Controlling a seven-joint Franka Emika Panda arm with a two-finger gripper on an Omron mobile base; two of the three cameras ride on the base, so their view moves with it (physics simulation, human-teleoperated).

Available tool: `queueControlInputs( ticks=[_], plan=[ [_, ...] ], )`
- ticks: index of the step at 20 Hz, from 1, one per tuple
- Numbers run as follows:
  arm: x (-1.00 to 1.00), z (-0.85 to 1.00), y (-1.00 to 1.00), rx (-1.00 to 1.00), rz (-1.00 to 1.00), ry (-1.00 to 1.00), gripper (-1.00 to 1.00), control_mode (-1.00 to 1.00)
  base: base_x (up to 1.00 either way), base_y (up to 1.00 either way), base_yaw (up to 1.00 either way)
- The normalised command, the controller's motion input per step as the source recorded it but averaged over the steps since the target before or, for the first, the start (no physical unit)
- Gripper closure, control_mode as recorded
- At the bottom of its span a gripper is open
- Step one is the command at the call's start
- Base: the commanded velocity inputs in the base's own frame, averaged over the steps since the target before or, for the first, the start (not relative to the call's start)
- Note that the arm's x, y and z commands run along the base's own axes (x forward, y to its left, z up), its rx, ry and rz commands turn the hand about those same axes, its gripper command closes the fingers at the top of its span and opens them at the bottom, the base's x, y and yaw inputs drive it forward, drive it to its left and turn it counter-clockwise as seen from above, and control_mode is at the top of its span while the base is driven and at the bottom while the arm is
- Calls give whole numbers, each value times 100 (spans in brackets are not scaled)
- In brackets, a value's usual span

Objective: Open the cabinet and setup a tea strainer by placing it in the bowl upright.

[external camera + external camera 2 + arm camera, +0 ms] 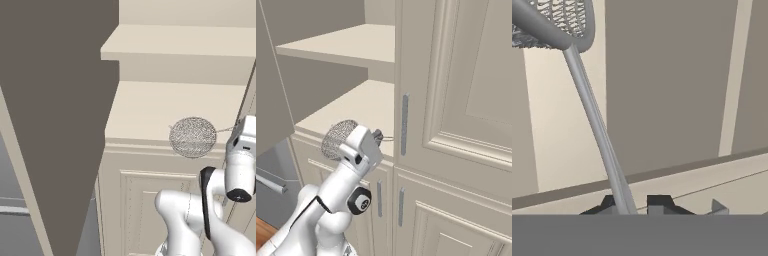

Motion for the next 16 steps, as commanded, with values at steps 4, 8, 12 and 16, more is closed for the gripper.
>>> queueControlInputs(
  ticks=[4,8,12,16],
  plan=[
    [0,0,3,0,2,1,100,-100,0,0,0],
    [-9,0,1,0,0,0,100,-100,0,0,0],
    [0,0,0,0,0,0,100,100,-59,0,0],
    [0,0,0,0,0,0,100,100,-70,0,0]
  ],
)
